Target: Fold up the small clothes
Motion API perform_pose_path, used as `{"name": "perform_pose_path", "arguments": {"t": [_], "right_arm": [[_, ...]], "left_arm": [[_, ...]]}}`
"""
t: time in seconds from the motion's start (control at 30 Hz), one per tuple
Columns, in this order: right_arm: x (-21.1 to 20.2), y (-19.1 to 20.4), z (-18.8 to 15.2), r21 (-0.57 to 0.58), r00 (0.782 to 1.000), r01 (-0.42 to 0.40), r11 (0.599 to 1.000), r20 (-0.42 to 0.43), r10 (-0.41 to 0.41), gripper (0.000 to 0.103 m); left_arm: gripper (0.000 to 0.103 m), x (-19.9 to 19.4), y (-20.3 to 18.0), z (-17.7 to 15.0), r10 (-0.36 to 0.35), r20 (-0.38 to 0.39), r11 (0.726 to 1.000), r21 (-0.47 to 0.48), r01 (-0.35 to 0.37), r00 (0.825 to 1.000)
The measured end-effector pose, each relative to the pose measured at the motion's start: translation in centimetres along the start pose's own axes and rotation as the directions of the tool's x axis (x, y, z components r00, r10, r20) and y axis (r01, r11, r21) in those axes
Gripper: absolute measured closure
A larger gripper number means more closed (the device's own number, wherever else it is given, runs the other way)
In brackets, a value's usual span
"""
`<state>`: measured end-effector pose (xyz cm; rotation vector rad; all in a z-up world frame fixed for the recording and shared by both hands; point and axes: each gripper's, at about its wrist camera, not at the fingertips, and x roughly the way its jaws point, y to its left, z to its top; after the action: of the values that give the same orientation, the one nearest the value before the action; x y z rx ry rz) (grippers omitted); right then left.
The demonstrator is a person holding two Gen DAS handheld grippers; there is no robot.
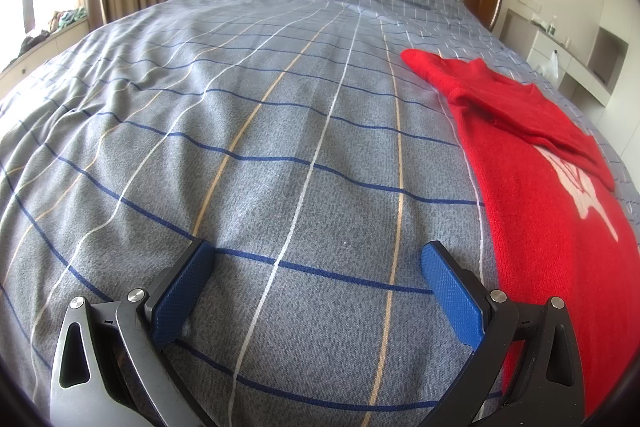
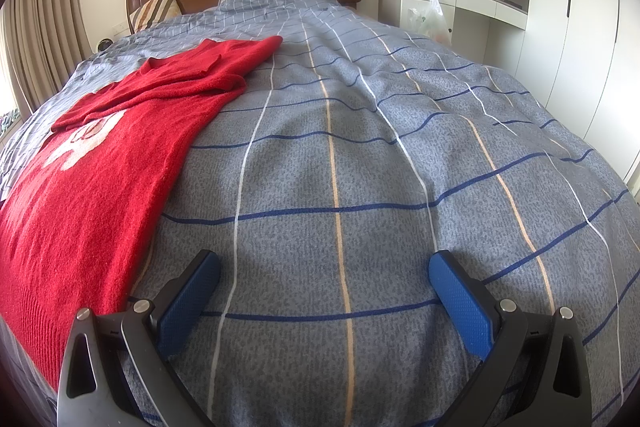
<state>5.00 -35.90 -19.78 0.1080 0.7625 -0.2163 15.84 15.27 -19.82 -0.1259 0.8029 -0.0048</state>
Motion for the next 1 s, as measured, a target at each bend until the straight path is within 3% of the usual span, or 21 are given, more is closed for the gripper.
{"name": "perform_pose_path", "arguments": {"t": [1.0], "right_arm": [[-0.04,0.04,-0.02,0.0,1.0,0.001,1.0,0.0,-0.001,0.0]], "left_arm": [[0.0,-0.13,-0.13,-0.01,0.012,-0.001,1.0,0.008,-0.012,1.0]]}}
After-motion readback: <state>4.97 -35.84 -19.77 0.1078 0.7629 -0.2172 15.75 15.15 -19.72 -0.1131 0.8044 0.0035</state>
